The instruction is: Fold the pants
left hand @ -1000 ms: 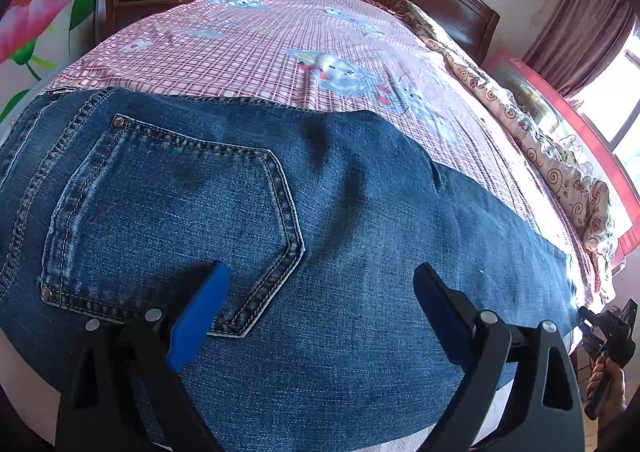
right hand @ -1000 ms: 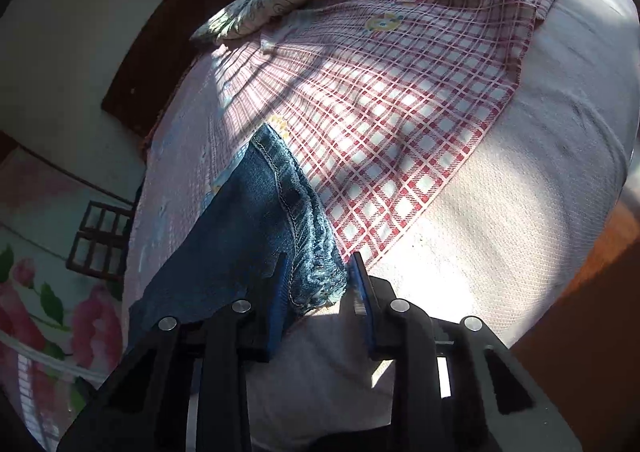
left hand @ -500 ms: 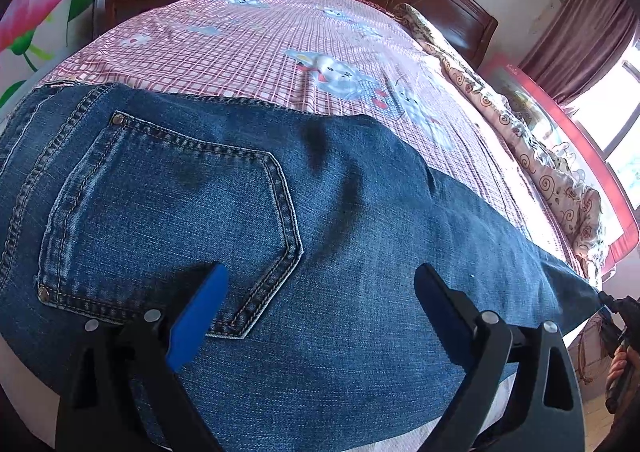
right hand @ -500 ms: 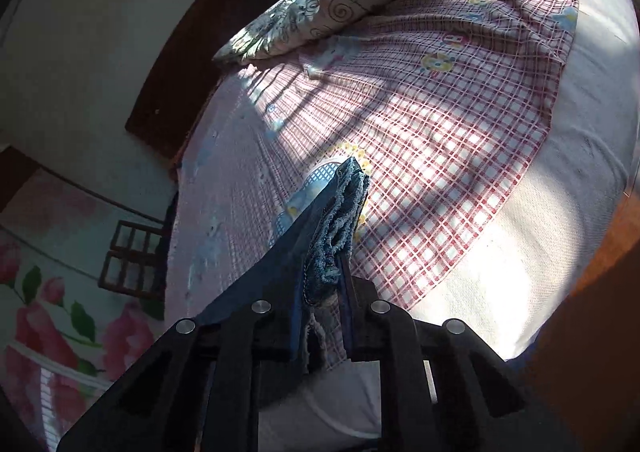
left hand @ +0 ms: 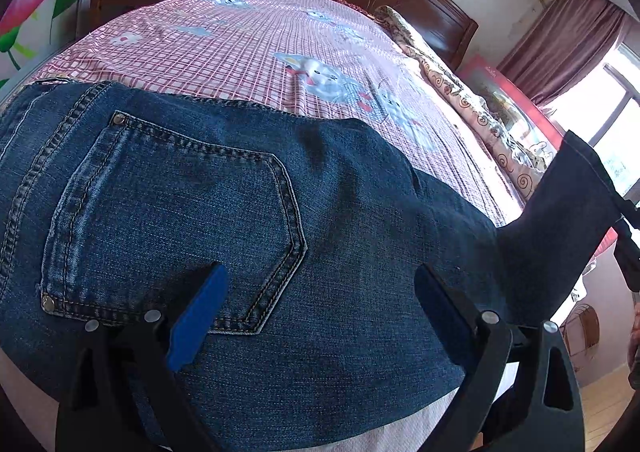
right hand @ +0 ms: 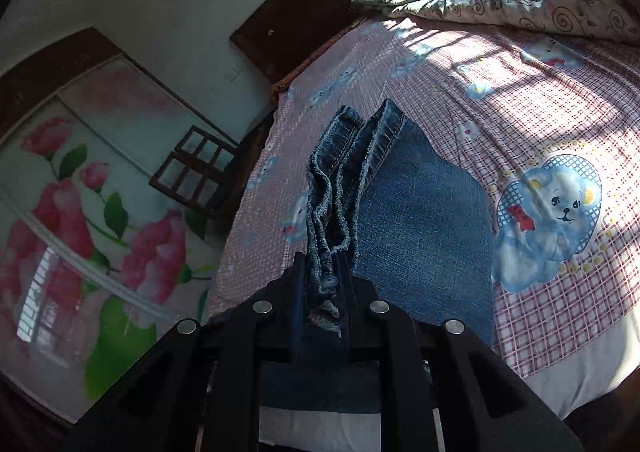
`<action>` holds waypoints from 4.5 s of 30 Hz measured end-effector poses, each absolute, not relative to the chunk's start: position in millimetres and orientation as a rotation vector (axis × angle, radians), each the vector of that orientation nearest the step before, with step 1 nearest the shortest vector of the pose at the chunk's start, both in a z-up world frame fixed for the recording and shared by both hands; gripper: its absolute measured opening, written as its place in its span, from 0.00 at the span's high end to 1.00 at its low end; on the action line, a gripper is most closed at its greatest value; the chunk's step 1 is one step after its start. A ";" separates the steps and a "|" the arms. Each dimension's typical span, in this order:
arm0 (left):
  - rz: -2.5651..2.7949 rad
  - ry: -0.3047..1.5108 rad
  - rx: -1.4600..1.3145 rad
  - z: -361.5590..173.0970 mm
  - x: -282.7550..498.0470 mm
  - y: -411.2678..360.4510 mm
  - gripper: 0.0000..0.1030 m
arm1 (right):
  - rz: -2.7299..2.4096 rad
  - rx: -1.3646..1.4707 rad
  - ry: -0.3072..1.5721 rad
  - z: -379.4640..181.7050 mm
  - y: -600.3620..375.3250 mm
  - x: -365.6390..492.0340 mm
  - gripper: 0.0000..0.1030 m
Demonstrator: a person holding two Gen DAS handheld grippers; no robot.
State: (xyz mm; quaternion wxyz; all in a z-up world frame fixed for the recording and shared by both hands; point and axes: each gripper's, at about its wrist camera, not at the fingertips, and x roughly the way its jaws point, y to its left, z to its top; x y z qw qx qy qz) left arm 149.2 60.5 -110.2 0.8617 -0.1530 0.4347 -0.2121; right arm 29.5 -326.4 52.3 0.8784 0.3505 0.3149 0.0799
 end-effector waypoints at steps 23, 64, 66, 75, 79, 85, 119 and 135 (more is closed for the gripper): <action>-0.476 0.895 -0.331 -114.5 147.5 62.9 0.06 | 0.256 0.611 0.892 -25.7 -205.2 77.6 0.86; -0.304 0.888 -0.393 -100.6 134.1 130.4 0.06 | 0.155 0.559 0.878 -64.4 -216.2 78.0 0.50; -0.252 0.888 -0.396 -98.5 130.0 148.3 0.06 | 0.220 0.559 0.888 -62.2 -199.5 81.9 0.50; -0.154 0.844 -0.624 -102.0 117.5 225.9 0.06 | 0.225 0.379 1.011 -89.4 -151.3 97.0 0.39; -0.181 0.781 -0.781 -109.0 116.5 246.1 0.07 | 0.245 0.417 1.022 -89.8 -156.6 100.9 0.39; -0.167 0.710 -0.903 -111.6 115.7 273.9 0.07 | 0.247 0.396 1.018 -90.6 -153.1 97.6 0.39; -0.159 0.795 -1.006 -168.9 139.7 286.5 0.84 | 0.267 0.417 1.017 -92.4 -157.4 98.2 0.39; -0.309 0.613 -0.837 -63.5 128.8 221.6 0.85 | 0.322 0.880 0.960 -90.8 -226.6 84.9 0.32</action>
